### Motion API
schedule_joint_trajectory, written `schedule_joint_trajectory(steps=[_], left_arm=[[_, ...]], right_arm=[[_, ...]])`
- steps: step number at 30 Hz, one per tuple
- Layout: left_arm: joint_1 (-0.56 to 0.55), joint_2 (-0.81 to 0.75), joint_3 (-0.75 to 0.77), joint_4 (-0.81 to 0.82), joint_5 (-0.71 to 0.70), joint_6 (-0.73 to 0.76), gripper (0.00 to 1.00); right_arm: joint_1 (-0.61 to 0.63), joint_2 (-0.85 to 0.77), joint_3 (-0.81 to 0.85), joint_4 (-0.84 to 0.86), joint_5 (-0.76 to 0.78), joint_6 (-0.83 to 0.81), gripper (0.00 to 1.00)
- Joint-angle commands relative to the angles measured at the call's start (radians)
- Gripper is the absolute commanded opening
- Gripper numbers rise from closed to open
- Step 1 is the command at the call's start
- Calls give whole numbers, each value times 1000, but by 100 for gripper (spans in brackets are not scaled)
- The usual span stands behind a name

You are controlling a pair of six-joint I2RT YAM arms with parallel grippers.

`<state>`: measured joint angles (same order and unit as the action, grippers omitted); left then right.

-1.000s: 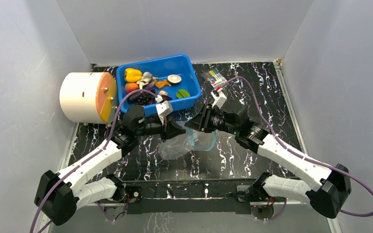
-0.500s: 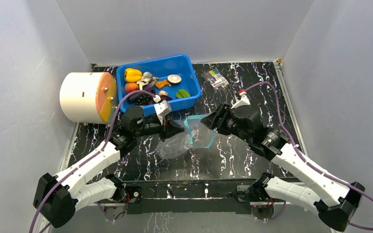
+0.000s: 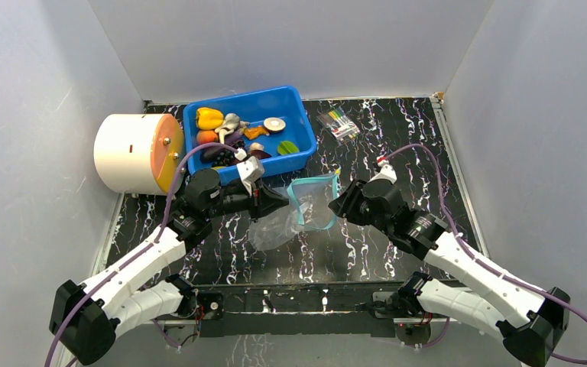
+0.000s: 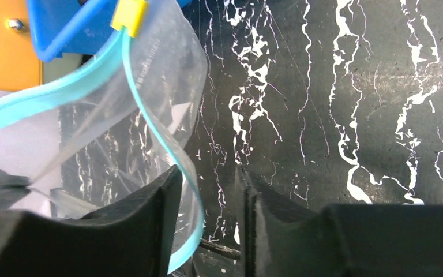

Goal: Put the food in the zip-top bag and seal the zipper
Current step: Pick up the zipper food storage bag at the center of the board.

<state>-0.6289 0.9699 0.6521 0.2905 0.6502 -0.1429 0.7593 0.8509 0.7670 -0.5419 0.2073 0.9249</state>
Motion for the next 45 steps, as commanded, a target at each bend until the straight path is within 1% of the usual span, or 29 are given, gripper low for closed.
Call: schedule_joint_trajectory(steps=[1, 2, 6, 7, 11, 12, 13, 15, 16, 18, 21, 25, 27, 30, 33, 35, 37, 39, 41, 42, 44, 45], left_arm=[[-2, -42, -17, 55, -12, -13, 0], [-2, -45, -18, 59, -14, -16, 0], [-2, -54, -23, 60, -34, -28, 0], [-2, -57, -25, 51, -44, -30, 0], [-2, -82, -24, 8, -117, -65, 0], [-2, -85, -20, 2, -126, -84, 7], [-2, -83, -14, -2, -125, -105, 17], [-2, -73, 9, -10, -107, -146, 42], [-2, -64, 26, -16, -97, -163, 52], [-2, -45, 69, -34, -93, -204, 64], [-2, -20, 113, -60, -88, -238, 72], [-2, 1, 124, -26, -70, -255, 78], [-2, 18, 132, -12, -76, -253, 79], [-3, 57, 152, -4, -113, -221, 81], [-2, 113, 188, -34, -158, -167, 82], [-3, 149, 225, -66, -187, -125, 82], [-3, 175, 249, -93, -228, -81, 79], [-2, 190, 265, -111, -245, -49, 73], [-3, 196, 265, -113, -235, -29, 62], [-3, 196, 262, -113, -228, -18, 53], [-3, 188, 256, -116, -234, -3, 28], [-3, 181, 253, -120, -247, 1, 18]], right_arm=[[3, -6, -43, 106, -10, 34, 34], [3, -5, -44, 108, -12, 37, 30], [4, -12, -27, 105, -1, 21, 3], [3, -17, -15, 94, 14, 9, 0], [4, -37, 55, 21, 93, -39, 0], [5, -39, 72, 10, 97, -56, 0], [3, -37, 91, 4, 94, -66, 0], [4, -20, 133, -14, 84, -123, 0], [3, -7, 169, -38, 79, -140, 0], [4, 27, 228, -85, 82, -175, 0], [4, 89, 328, -189, 115, -211, 0], [4, 153, 400, -255, 100, -244, 0], [4, 162, 398, -233, 52, -247, 0], [4, 154, 356, -128, -39, -243, 0], [4, 160, 321, -52, -101, -227, 0], [5, 176, 317, -39, -127, -224, 0], [4, 189, 316, -32, -147, -224, 0], [3, 192, 317, -27, -157, -226, 0], [3, 190, 320, -31, -149, -230, 0], [3, 187, 323, -36, -140, -232, 0], [3, 181, 331, -61, -105, -240, 0], [4, 179, 339, -85, -76, -243, 0]])
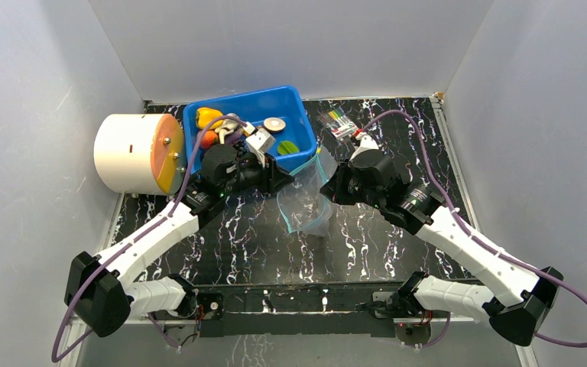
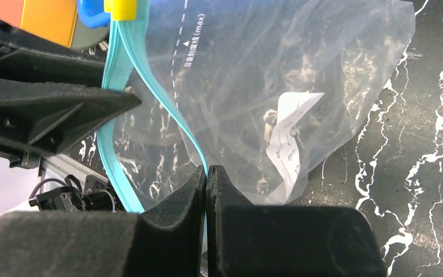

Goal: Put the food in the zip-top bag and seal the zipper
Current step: Pick up the zipper food storage bag at the center of the board.

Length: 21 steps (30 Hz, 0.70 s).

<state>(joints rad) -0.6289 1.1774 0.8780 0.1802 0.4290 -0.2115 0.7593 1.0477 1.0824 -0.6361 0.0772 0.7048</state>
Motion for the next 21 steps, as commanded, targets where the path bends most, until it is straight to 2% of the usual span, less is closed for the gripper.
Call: schedule_joint_trajectory(steps=[1, 6, 11, 17, 19, 21], left_arm=[[-4, -39, 22, -15, -45, 71, 12], [-3, -88, -3, -69, -139, 42, 1], [-3, -121, -43, -65, -178, -32, 0], [-3, -122, -75, -26, -80, -109, 18], [-3, -126, -93, -4, -55, -121, 25], [-3, -132, -101, -7, -51, -117, 38]], right_arm=[[3, -20, 34, -16, 96, -25, 0], [5, -45, 117, -167, 261, -24, 0], [4, -100, 149, -180, 289, -21, 0], [3, -131, 46, -40, 125, -19, 0], [4, -126, 23, -31, 124, -22, 0], [3, -124, 11, -37, 155, -33, 0]])
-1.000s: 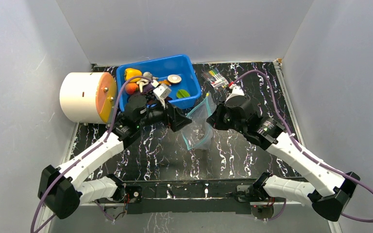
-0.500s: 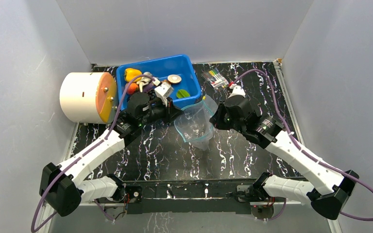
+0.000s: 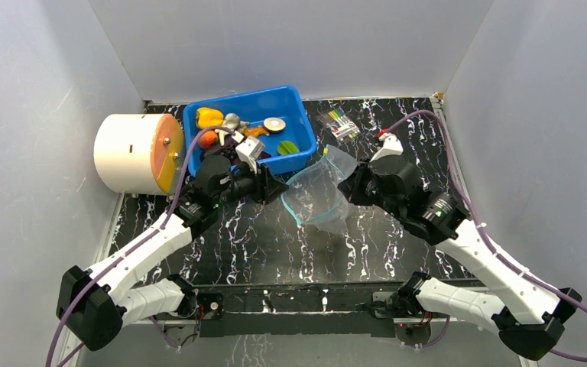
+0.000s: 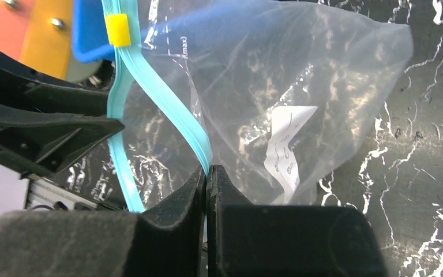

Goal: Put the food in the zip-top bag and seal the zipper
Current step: Pick up the zipper food storage bag at the center of the board.

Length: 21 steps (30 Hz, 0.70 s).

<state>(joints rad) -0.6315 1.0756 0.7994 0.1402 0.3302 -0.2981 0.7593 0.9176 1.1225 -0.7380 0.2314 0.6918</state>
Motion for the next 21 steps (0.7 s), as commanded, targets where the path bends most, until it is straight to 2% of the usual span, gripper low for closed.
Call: schedule_joint_trajectory(steps=[1, 3, 11, 14, 18, 21], left_arm=[[-1, -33, -18, 18, 43, -24, 44], [0, -37, 7, -26, 22, -7, 58], [-1, -61, 86, -148, -52, 37, 98], [0, -55, 118, -200, -90, 58, 98], [0, -12, 172, -299, -237, 65, 98], [1, 38, 208, -345, -333, 83, 98]], right_arm=[[4, 7, -29, 51, 29, -24, 0], [4, 8, -13, 6, 98, -26, 0], [3, -24, 96, -184, 303, -29, 0], [4, -23, 126, -225, 328, -33, 0], [4, 14, 186, -271, 339, -43, 0], [4, 31, 179, -237, 314, -73, 0]])
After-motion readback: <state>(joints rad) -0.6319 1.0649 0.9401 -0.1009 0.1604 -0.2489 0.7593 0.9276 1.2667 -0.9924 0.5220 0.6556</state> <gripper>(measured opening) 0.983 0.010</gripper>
